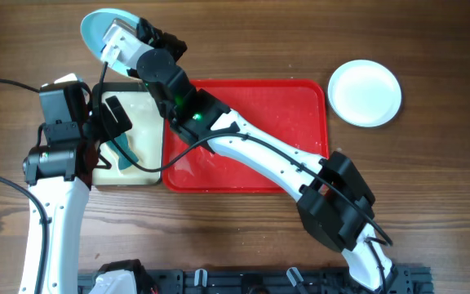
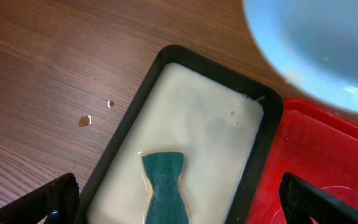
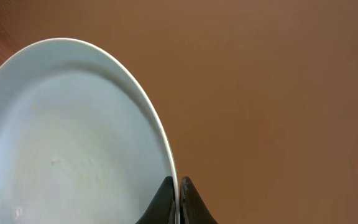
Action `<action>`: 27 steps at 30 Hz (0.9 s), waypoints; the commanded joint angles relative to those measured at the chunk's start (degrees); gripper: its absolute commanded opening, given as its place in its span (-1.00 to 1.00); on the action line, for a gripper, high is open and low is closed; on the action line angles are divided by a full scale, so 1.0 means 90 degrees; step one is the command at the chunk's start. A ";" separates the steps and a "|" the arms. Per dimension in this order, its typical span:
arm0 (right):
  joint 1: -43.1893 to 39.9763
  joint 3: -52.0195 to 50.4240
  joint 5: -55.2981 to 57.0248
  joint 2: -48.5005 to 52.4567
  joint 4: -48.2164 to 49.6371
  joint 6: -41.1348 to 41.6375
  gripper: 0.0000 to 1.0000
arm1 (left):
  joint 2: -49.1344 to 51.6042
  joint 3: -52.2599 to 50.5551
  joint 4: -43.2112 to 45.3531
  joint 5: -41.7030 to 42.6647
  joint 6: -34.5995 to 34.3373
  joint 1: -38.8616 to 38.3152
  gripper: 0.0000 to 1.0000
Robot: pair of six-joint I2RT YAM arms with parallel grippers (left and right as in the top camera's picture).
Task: Clean dirty plates on tray and stack at the side
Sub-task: 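Lift the light-blue plate with the right gripper and tilt it over the white tray, then carry the light-blue plate right, stack it on the white plate, release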
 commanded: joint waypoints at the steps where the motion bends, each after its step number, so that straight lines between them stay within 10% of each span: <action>1: -0.0172 0.0075 -0.0080 0.0034 -0.0835 0.2363 -0.92 | -0.0034 0.0070 0.0019 0.0034 0.0034 0.0041 1.00; 10: -0.1664 0.0075 -0.4354 -0.0175 -0.3900 0.5736 -0.91 | -0.0034 0.0070 0.0019 0.0034 0.0034 0.0041 1.00; 27: -0.7448 0.0073 -0.4597 -0.0658 -0.8279 0.5302 -0.91 | -0.0034 0.0070 0.0019 0.0034 0.0034 0.0041 1.00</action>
